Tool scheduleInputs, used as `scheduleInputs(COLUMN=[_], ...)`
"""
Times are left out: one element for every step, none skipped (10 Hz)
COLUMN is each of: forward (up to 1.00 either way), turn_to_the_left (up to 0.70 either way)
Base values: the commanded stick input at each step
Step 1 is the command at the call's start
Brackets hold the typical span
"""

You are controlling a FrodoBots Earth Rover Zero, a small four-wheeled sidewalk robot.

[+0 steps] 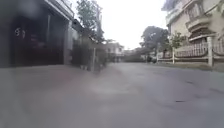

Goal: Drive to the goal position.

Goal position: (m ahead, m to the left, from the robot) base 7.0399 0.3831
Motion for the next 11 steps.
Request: scheduleInputs(forward=[1.0, 1.0, 1.0, 1.0, 1.0, 1.0, 1.0, 1.0, 1.0, 1.0, 1.0], turn_to_the_left=[-0.4, -0.21, 0.0, 0.0, 0.0, 0.0, 0.0, 0.0, 0.0, 0.0, 0.0])
